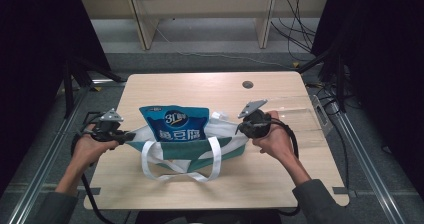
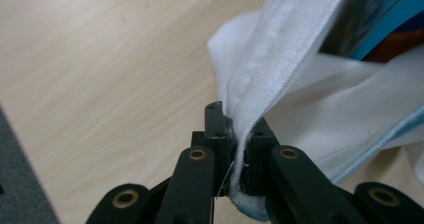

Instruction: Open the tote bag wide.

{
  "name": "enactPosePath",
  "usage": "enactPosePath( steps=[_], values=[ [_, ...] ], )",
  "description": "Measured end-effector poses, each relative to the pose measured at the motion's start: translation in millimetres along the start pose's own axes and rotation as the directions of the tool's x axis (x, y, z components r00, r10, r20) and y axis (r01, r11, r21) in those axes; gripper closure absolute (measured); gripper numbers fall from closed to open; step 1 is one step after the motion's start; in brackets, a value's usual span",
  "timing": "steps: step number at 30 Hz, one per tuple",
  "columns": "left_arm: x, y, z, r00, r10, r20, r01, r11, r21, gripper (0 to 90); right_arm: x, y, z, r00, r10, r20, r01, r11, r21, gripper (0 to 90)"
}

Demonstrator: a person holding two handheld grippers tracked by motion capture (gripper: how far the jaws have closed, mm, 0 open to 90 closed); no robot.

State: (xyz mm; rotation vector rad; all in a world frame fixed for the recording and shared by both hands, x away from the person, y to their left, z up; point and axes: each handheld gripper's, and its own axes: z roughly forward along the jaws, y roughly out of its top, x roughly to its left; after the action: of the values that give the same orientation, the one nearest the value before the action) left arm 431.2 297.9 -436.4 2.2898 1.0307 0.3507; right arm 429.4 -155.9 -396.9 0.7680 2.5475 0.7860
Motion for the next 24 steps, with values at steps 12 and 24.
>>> enactPosePath(
  steps=[12,24],
  values=[
    [-3.5,-12.9,42.2,0.9997,0.0,0.024,-0.002,0.9963,0.086,83.5,21.7,-37.6,52.7,1.0,-0.004,-0.007,0.005,0.991,0.131,87.0],
    [-4.4,-15.8,47.8,0.9992,-0.039,0.008,0.038,0.9959,0.082,80.1,26.6,-44.0,69.9,0.9991,0.023,-0.036,-0.017,0.988,0.153,85.3]
  ],
)
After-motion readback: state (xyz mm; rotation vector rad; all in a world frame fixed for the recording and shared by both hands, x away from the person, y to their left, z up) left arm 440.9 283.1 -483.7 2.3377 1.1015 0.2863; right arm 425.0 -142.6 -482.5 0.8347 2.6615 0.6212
